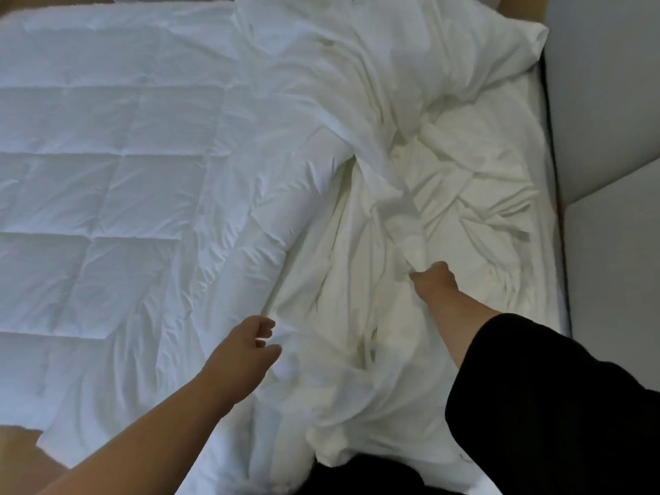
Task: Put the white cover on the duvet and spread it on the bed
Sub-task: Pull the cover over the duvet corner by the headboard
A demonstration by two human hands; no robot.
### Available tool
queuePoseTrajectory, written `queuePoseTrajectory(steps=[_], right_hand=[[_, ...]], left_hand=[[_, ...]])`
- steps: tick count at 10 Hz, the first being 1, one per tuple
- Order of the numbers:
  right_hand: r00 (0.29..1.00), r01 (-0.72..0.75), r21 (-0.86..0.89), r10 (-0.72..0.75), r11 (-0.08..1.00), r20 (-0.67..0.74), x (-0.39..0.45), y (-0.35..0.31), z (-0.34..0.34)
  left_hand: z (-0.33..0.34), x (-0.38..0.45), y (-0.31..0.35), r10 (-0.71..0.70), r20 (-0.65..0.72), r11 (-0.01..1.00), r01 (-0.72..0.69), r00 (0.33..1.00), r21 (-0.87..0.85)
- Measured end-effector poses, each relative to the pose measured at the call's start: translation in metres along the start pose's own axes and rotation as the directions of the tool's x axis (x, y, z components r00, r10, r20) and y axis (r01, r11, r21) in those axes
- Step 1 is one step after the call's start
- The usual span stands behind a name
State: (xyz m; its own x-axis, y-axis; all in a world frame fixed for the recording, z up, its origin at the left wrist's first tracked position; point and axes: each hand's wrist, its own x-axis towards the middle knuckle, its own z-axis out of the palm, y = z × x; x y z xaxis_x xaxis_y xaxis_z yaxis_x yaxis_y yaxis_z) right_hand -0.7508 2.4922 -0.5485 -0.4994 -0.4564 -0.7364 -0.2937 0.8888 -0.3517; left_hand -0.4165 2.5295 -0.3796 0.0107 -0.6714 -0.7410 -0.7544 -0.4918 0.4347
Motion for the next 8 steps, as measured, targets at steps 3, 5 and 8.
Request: queuePoseTrajectory(steps=[3, 5, 8], right_hand=[[0.978, 0.121, 0.192, -0.083, 0.974, -0.192, 0.025, -0.013, 0.012], [0.953, 0.086, 0.765, -0.278, 0.638, 0.125, -0.136, -0.047, -0.009], [0.503, 0.301, 0.710, -0.739, 0.636, 0.449, -0.333, -0.042, -0.069]], left_hand=[[0.009, 0.008, -0.036, -0.129, 0.089, 0.992, 0.128, 0.988, 0.011], [0.012, -0.016, 0.002, 0.147, 0.226, 0.985, -0.163, 0.963, 0.054], [0.034, -0.091, 0.022, 0.771, 0.404, 0.203, -0.791, 0.492, 0.577]])
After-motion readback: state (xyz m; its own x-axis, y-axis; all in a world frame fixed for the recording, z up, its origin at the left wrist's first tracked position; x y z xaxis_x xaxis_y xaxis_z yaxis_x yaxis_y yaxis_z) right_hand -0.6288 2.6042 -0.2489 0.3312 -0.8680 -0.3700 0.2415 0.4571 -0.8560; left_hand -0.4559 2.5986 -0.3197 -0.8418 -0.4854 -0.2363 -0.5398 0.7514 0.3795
